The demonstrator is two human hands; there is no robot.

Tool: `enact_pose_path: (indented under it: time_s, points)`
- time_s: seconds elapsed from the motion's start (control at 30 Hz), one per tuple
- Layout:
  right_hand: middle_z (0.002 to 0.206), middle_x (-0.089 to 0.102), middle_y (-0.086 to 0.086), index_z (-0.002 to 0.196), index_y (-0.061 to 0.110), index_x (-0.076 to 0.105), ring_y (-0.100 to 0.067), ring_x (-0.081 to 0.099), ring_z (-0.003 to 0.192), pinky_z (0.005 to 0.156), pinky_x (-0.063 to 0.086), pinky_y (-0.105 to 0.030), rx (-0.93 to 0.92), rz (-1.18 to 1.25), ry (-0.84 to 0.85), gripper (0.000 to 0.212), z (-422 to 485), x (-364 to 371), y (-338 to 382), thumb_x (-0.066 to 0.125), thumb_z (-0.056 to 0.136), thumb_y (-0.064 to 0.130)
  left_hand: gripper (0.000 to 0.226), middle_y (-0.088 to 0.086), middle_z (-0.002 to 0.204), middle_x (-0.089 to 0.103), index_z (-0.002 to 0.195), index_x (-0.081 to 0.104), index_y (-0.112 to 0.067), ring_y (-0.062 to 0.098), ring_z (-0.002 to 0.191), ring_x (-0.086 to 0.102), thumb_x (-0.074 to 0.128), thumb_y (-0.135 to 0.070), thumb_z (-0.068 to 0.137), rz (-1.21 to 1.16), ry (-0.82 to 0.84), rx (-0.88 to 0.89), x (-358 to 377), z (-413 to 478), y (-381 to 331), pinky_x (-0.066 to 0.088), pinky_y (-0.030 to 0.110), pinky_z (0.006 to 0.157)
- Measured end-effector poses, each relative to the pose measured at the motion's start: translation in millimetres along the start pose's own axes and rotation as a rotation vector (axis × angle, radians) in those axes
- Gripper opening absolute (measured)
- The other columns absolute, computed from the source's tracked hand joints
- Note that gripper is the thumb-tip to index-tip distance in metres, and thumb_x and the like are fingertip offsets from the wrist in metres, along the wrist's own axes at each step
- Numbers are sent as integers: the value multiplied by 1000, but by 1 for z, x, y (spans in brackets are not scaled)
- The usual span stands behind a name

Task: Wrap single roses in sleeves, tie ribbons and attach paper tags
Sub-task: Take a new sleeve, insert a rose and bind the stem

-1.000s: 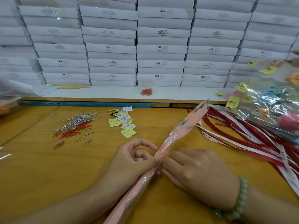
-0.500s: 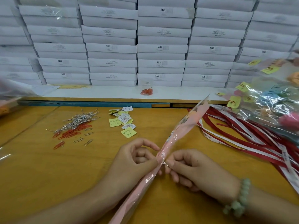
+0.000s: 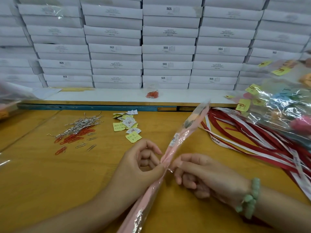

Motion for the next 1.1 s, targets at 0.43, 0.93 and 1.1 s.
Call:
enact_pose_path:
  time_s: [0.43,0.93,1.1]
  points:
    - [49,58,5,96,5,57,-2,45,31,29,31,-12,-76,40,-74,12,-3,-3,6,58,91,15,25,-7,77,57,87,50,-27,-1,59,48,71,-37,79,232,199,141,15,-13,-8,35,11,51]
    - [75,63,7,89,25,59,-5,53,60,57,44,-23,-435,-742,-339,46,-2,-35,20,29,88,60,37,28,84,51,84,53,-24,36,81,41,85,-20,64,-184,333,-213,12,-3,3,32,44,72]
    - [124,45,2,128,23,36,-17,48,111,82,39,-27,-191,-1843,-693,31,-1,-64,24,42,97,27,37,45,84,47,82,54,-25,36,80,40,86,-21,63,-194,298,-217,12,-4,1,31,48,76]
Point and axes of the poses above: each hand's wrist, its own z-axis towards the middle knuckle, its own x-axis out of the palm, y = z × x, the point moved 4 cm from there along z, towards the middle knuckle
